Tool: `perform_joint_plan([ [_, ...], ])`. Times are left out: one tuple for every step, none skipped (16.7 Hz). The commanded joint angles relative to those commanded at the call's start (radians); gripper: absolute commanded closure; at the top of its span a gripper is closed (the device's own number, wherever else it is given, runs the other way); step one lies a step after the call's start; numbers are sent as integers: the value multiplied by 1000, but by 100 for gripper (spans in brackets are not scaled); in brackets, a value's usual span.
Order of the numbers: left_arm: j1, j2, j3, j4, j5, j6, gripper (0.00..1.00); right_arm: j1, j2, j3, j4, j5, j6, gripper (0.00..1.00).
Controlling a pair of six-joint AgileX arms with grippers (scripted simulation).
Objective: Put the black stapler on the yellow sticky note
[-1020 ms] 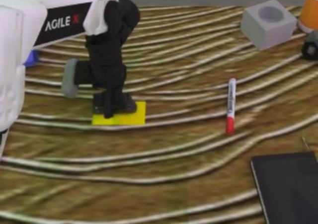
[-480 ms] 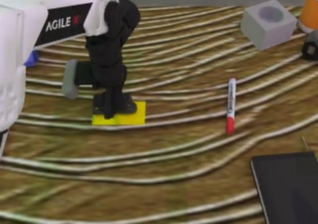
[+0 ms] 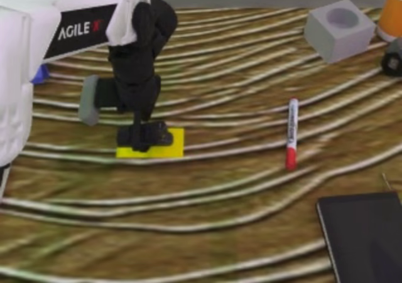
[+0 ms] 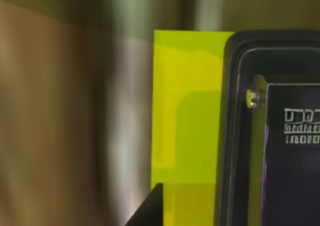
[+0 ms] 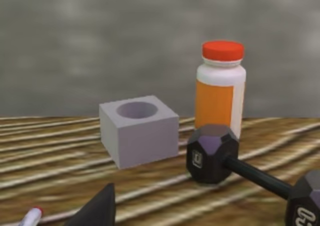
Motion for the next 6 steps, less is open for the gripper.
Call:
perform_joint_plan([
  [0, 0, 0, 0, 0, 0, 0, 0, 0, 0, 0, 0, 0, 0],
  [0, 0, 0, 0, 0, 0, 0, 0, 0, 0, 0, 0, 0, 0],
  [0, 0, 0, 0, 0, 0, 0, 0, 0, 0, 0, 0, 0, 0],
  [0, 0, 0, 0, 0, 0, 0, 0, 0, 0, 0, 0, 0, 0],
  [0, 0, 0, 0, 0, 0, 0, 0, 0, 0, 0, 0, 0, 0],
  [0, 0, 0, 0, 0, 0, 0, 0, 0, 0, 0, 0, 0, 0],
])
